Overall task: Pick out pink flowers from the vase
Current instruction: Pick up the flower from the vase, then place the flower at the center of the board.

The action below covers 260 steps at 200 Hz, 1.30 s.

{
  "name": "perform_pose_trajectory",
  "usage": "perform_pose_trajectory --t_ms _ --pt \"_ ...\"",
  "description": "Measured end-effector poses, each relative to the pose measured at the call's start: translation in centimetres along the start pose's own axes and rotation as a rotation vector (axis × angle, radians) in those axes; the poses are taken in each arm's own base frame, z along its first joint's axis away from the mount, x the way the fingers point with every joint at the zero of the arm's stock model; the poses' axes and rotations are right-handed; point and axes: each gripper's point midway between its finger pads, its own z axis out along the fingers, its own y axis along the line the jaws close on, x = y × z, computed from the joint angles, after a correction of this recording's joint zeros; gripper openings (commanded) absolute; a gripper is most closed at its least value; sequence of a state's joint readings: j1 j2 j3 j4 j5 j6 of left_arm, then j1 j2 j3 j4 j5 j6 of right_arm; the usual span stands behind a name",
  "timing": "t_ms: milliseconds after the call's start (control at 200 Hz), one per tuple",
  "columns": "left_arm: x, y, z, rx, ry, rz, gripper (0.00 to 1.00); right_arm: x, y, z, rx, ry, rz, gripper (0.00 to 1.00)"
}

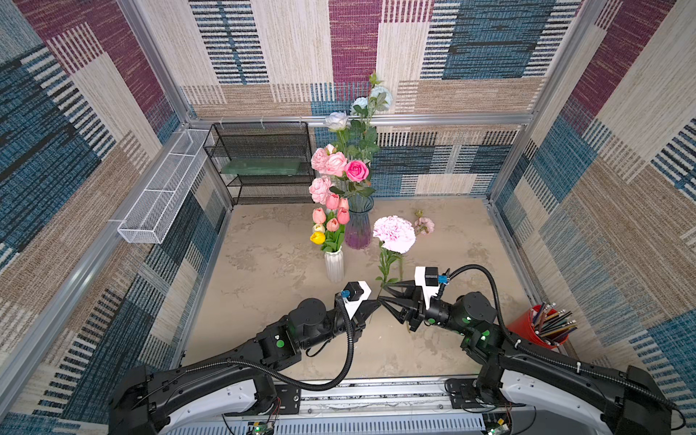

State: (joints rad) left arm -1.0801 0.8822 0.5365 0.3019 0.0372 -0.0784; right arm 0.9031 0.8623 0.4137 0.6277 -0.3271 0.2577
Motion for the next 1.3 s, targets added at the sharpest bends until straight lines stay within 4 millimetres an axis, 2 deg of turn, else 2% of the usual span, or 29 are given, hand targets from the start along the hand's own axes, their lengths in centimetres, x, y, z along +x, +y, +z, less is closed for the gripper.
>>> perform_pose_trajectory --t_ms 210,265,310,431,576,691,831,951,1007,1092,1302 --pt "-0.2 -0.2 -0.1 0.013 -0.006 -0.001 0.00 -0.2 0.3 0.6 -0.012 -0.011 0.005 0.00" --pt "-0.2 -0.2 -0.2 0.012 -0.007 -0.002 0.00 -0.3 0.4 0.7 -0.017 -0.011 0.008 0.00" --pt "-0.3 -0.2 -0.2 0.013 -0.010 -0.004 0.04 -0.4 0.4 0.7 -0.018 -0.012 0.008 0.00" --pt "-0.5 -0.3 -0.3 0.018 -0.015 -0.005 0.23 -0.7 0.5 0.6 -0.015 -0.021 0.006 0.00" --pt "-0.6 -0.4 -0.9 0.021 -0.017 -0.020 0.43 -2.4 0.1 0.1 0.037 -0.061 -0.012 0.00" --pt "-0.5 0.1 -1.8 -0.009 -0.008 -0.030 0.50 -3.2 -1.0 -0.8 0.119 -0.079 -0.023 0.00" --pt "-0.2 1.0 -3.5 -0.069 0.025 -0.047 0.54 -2.8 -4.1 -2.3 0.289 -0.045 -0.002 0.00" --pt "-1.8 1.7 -5.5 -0.122 0.041 -0.078 0.53 -1.4 -7.6 -4.2 0.463 0.018 0.070 0.00" --pt "-2.7 1.9 -6.6 -0.146 0.048 -0.084 0.51 -0.2 -9.5 -5.3 0.543 0.061 0.105 0.00" --pt "-3.0 2.3 -8.2 -0.178 0.083 -0.090 0.49 2.2 -12.1 -7.3 0.648 0.125 0.159 0.00" --pt "-1.0 2.8 -12.1 -0.220 0.203 -0.092 0.45 8.1 -18.5 -12.2 0.858 0.286 0.362 0.00"
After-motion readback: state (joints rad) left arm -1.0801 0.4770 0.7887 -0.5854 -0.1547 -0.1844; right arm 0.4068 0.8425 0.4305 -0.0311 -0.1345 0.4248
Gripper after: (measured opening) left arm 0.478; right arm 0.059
